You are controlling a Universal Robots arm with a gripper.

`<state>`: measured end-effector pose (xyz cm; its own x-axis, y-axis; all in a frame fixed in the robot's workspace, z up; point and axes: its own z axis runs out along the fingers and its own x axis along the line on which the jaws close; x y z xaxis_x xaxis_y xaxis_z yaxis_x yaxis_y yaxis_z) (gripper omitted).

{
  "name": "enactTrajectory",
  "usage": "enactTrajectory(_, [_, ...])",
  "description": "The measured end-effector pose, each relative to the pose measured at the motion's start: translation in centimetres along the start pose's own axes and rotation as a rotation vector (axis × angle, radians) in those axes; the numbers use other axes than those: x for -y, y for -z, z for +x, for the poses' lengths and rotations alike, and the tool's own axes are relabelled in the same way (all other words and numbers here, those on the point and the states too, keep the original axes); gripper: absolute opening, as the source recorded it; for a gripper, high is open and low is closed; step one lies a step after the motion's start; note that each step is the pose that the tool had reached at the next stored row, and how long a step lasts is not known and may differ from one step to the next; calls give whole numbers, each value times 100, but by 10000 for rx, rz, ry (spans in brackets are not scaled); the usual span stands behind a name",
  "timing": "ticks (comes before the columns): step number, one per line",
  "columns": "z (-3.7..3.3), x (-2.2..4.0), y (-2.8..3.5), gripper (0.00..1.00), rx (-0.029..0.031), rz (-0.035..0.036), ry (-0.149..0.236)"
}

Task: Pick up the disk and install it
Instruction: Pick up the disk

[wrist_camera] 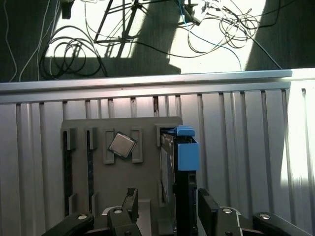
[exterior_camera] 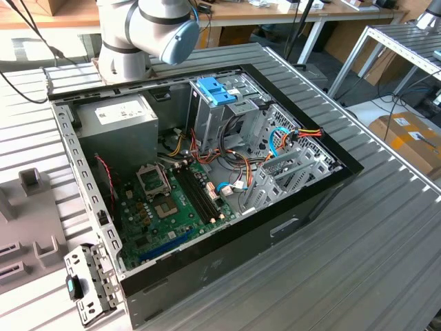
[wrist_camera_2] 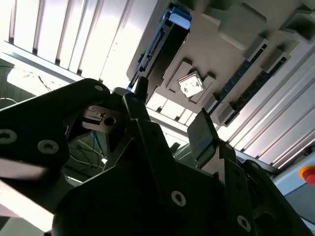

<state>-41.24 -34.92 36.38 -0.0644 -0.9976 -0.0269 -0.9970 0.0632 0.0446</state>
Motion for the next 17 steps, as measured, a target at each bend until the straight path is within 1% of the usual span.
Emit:
enactTrajectory(1, [-8, -3, -3, 60, 2, 1, -1])
enactTrajectory(5, [-19, -68, -32, 60, 9, 0, -1])
enactTrajectory(7, [-36, -87, -47, 60, 9, -1, -1])
enactTrajectory(10, [-107, -91, -93, 60, 10, 1, -10])
enactTrajectory(12, [-131, -94, -116, 60, 10, 1, -13])
enactTrajectory(17, [-148, -108, -193, 60, 10, 1, -13])
